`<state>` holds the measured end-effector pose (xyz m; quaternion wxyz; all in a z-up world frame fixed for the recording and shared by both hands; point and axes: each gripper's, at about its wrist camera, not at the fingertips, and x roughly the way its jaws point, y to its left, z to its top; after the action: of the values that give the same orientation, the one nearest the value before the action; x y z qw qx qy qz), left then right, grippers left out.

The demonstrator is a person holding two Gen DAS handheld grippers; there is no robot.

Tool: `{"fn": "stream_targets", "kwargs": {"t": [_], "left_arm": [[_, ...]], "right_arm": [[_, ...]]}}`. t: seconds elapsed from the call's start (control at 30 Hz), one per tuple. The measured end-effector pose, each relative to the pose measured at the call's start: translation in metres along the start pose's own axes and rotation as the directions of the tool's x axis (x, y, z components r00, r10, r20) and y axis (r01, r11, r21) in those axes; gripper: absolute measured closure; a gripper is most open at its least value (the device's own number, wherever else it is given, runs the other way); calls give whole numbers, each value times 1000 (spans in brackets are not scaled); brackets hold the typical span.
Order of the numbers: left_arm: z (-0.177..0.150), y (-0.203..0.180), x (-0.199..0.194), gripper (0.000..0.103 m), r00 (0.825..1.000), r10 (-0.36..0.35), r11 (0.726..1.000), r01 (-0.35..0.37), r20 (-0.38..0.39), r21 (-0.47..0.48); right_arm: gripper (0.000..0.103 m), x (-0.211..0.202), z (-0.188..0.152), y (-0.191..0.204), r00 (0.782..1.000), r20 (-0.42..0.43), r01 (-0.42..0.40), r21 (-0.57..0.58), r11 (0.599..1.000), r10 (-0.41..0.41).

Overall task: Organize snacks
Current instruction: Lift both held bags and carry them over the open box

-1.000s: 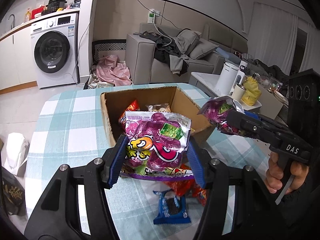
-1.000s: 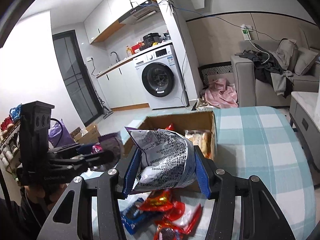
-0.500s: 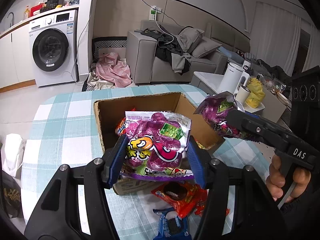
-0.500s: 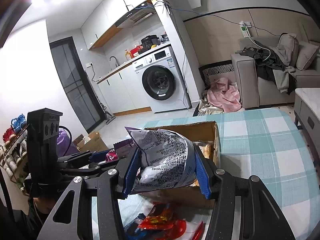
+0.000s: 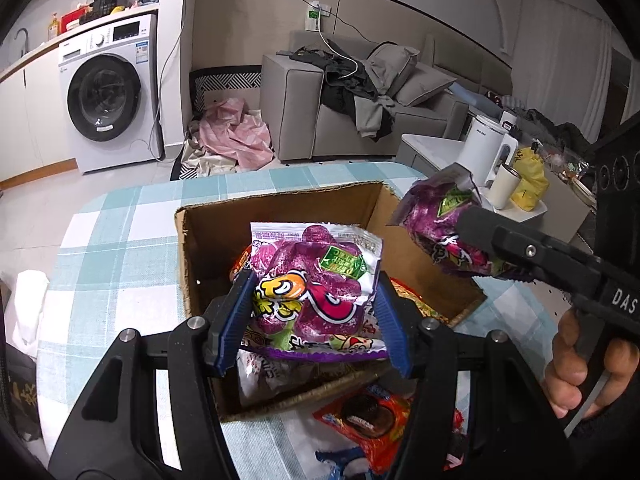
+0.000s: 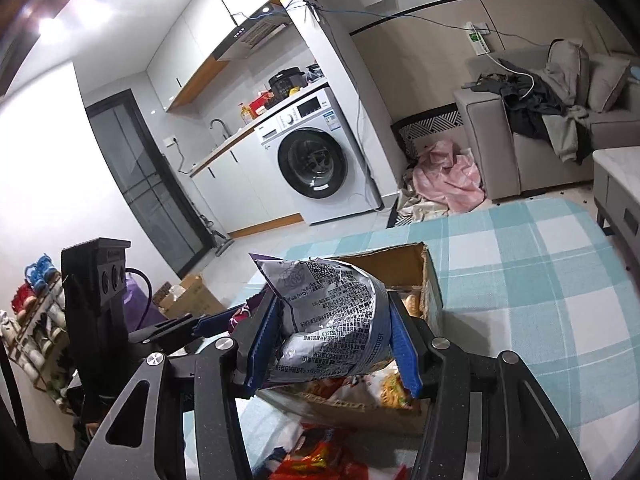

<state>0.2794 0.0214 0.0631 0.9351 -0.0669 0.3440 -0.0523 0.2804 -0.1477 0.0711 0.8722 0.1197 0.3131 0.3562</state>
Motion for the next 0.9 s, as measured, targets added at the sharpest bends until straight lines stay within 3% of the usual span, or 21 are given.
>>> {"fn": "stream_targets", "kwargs": {"t": [0.47,0.9], "left_arm": [[-2,6,50,47,996,84,996,-84,-31,1],[-10,-3,65,46,991,137,989,-137,13,47]], "right_arm": [[50,38,-5,-6,998,-60,19,23,1000,-17],[50,52,-12,-11,996,-83,44,25,999,-42]]}}
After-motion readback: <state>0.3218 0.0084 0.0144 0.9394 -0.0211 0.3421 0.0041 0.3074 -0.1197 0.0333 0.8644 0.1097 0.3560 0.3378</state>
